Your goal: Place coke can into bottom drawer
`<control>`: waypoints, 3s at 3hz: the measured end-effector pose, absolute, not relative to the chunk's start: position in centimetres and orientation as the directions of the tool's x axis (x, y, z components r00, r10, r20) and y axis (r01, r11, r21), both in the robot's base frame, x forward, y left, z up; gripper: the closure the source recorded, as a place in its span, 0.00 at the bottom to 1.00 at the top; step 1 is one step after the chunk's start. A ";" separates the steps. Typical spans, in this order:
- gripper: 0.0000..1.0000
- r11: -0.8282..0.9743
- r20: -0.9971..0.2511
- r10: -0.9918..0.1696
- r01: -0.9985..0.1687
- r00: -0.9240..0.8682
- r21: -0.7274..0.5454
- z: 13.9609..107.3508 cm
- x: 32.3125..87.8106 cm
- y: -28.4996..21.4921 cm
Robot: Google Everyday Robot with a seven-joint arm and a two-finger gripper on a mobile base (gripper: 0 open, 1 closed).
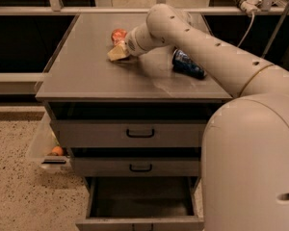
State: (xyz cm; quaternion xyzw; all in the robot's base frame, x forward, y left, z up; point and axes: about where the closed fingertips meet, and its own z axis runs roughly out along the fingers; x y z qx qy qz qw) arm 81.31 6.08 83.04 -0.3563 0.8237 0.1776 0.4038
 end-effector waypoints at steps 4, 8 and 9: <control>1.00 0.621 -0.780 -0.444 -0.779 -0.440 0.085 91.4 77.1 1.9; 1.00 0.511 -0.670 -0.525 -0.824 -0.525 0.245 93.5 68.6 0.6; 1.00 0.541 -0.609 -0.504 -0.773 -0.613 0.332 93.8 63.9 -0.7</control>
Offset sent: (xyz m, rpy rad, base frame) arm -0.0471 -0.0389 0.0533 -0.0142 0.2215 0.2675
